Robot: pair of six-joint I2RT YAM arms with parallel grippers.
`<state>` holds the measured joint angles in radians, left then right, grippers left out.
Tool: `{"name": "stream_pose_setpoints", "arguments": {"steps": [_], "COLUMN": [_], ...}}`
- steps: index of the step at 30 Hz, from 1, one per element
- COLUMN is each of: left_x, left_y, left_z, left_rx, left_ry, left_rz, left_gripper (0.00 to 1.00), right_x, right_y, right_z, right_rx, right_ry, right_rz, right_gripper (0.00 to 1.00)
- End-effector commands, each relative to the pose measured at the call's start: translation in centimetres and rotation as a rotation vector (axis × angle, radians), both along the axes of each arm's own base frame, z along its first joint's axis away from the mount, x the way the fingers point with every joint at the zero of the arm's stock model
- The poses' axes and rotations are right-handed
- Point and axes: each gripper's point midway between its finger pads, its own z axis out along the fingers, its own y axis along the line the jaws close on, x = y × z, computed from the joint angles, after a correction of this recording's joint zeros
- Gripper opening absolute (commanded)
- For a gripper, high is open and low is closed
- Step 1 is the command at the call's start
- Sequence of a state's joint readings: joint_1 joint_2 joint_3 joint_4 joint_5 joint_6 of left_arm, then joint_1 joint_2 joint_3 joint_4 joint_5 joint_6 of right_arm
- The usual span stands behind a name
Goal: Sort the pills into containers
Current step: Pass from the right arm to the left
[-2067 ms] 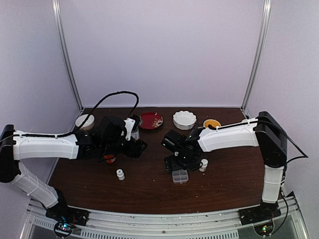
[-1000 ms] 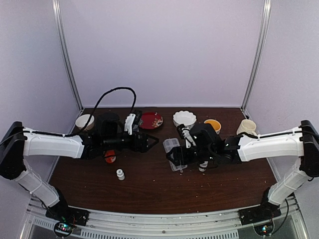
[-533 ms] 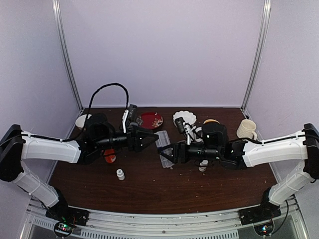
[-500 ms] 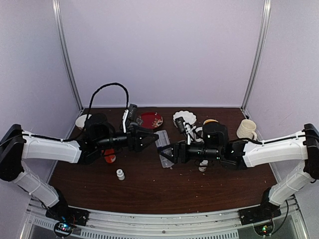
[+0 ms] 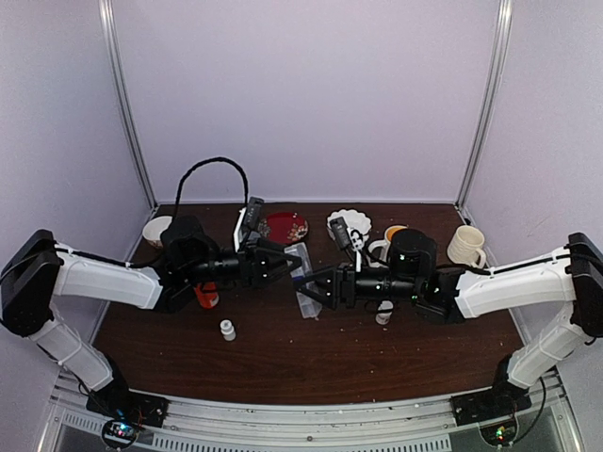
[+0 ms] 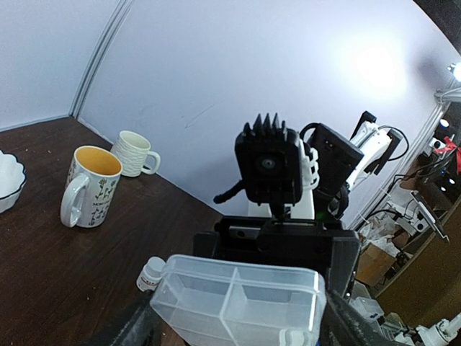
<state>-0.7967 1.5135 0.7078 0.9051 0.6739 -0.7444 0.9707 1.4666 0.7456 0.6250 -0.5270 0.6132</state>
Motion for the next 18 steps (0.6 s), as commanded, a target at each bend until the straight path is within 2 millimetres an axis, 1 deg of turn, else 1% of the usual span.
{"name": "stream_pose_setpoints", "arguments": {"steps": [1,5,8,10,12,15,18], "left_x": [-0.4,-0.4,0.0,0.6,1.6,3.1,4.1], "left_y": [-0.1,0.1,0.3,0.5,0.6,0.7,1.1], "left_z": [0.9,0.9,0.5,-0.2,-1.2,-2.8,-3.7], "left_rx": [-0.039,-0.042,-0.027,-0.004,0.035,0.115,0.182], "left_ry": [-0.033,-0.030,-0.015,0.009,0.047,0.099,0.123], "left_rz": [-0.033,-0.021,0.012,0.055,0.112,0.193,0.277], "left_gripper": [0.66,0.52,0.45,0.41,0.38,0.37,0.36], "right_x": [-0.6,-0.2,0.2,0.6,1.3,2.1,2.5], "right_y": [0.6,0.4,0.1,-0.2,-0.6,-1.3,-1.5], "right_z": [2.6,2.2,1.6,1.1,0.5,-0.4,-1.0], "right_rx": [0.083,0.069,0.039,0.009,-0.043,-0.153,-0.279], "right_ry": [-0.041,-0.035,-0.032,-0.037,-0.040,-0.082,-0.135], "right_rz": [0.057,0.041,0.005,-0.027,-0.082,-0.182,-0.269], "right_gripper": [0.63,0.76,0.88,0.98,1.00,1.00,1.00]}}
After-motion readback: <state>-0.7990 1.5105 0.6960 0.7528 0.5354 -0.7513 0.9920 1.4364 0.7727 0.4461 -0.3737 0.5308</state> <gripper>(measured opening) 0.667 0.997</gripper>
